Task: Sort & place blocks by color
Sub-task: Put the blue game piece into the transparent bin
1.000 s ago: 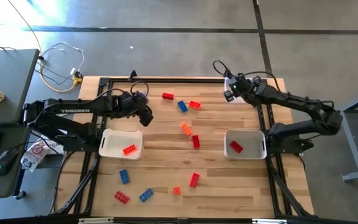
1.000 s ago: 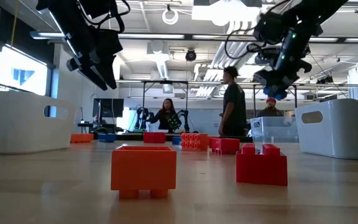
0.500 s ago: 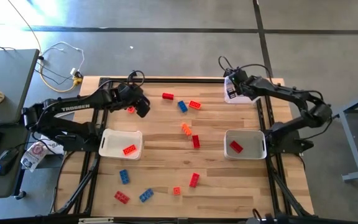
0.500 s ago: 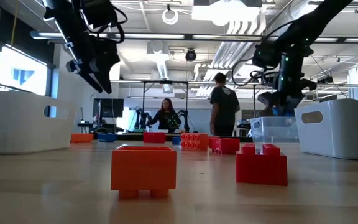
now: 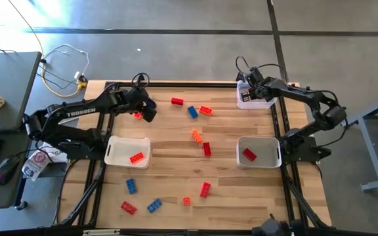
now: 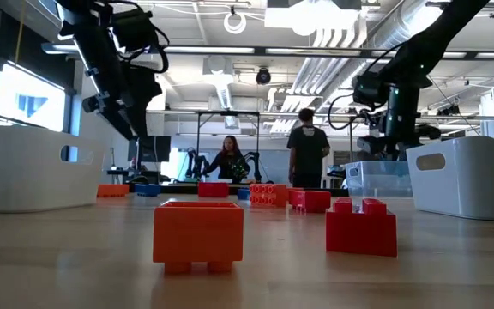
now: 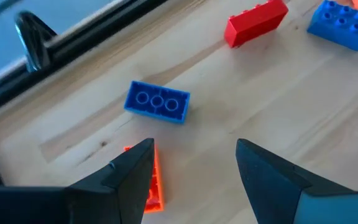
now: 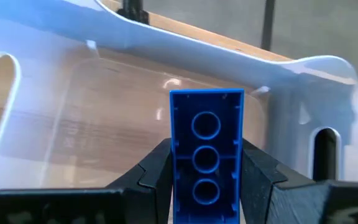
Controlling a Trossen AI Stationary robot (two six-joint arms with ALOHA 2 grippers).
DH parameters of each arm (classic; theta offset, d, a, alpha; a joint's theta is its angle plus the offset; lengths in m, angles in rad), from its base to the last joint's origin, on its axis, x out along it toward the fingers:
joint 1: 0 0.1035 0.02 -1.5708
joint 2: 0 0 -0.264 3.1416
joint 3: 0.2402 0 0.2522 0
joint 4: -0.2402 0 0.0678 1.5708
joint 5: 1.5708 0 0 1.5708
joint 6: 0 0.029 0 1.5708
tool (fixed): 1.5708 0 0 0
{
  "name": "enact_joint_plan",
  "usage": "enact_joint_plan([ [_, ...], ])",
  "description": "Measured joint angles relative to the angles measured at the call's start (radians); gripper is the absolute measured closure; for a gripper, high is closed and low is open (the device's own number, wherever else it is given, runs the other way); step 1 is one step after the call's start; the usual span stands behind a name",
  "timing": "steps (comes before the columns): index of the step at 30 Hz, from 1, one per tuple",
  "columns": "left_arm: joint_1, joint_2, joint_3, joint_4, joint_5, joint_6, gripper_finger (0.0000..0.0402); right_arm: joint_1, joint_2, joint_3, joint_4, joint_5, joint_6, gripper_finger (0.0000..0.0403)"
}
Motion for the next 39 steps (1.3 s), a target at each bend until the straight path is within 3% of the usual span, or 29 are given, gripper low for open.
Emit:
enact_joint_plan([
  [16,0.062,0.171,0.000,0.000,0.031,-0.018,0.0188,-0.048,0.000,0.000,0.009,-0.108,-0.054,0.0287],
  [30,0.081,0.240,0.000,-0.004,0.080,0.010,0.0188,-0.045,0.000,0.000,0.021,-0.105,-0.090,0.0181],
  [39,0.170,0.240,0.000,-0.054,0.078,0.010,0.0188,-0.044,-0.012,0.004,0.021,-0.153,-0.085,0.0172],
])
